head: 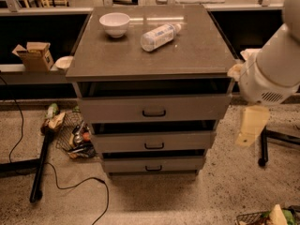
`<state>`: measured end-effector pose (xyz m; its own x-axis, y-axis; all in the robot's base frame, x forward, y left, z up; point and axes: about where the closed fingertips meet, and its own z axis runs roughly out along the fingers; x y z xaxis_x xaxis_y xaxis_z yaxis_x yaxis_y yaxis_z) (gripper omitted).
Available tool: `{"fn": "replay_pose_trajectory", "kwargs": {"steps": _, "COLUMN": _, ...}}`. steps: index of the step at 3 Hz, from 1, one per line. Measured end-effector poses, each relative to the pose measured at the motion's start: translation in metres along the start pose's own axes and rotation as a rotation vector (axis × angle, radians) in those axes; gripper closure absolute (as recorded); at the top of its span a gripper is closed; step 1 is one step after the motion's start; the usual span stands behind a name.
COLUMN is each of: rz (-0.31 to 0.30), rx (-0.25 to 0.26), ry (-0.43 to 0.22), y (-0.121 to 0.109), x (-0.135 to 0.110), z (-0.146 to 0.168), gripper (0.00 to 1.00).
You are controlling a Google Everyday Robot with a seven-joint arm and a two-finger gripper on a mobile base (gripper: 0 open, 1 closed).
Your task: Open middle drawer
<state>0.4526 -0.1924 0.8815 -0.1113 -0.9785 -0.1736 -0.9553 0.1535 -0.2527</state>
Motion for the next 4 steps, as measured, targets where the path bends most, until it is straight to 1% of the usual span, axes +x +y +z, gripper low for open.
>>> {"fn": "replay_pose_trajectory", "kwargs": {"steps": 1, "rz": -0.034, "rx": -0.043, "ry": -0.07, "y": 0.008, "x": 0.0, "z": 0.081, "gripper": 0.0}}
{"fn": "replay_pose_trajectory", "kwargs": {"steps": 2, "rz": -0.035, "rx": -0.044, "ry": -0.069, "y": 0.008, "x": 0.0, "z": 0.08, "gripper": 0.0}}
{"fn": "replay_pose_trajectory", "kwargs": {"steps": 3, "rz": -0.067, "rx": -0.065, "ry": -0.034, "y": 0.012, "x": 0.003, "z": 0.105, "gripper": 0.0}}
{"fn": "replay_pose_trajectory", "kwargs": {"steps": 4, "rz": -0.145, "rx": -0.11, "ry": -0.033, "y": 0.03, "x": 0.016, "z": 0.168, "gripper": 0.0}}
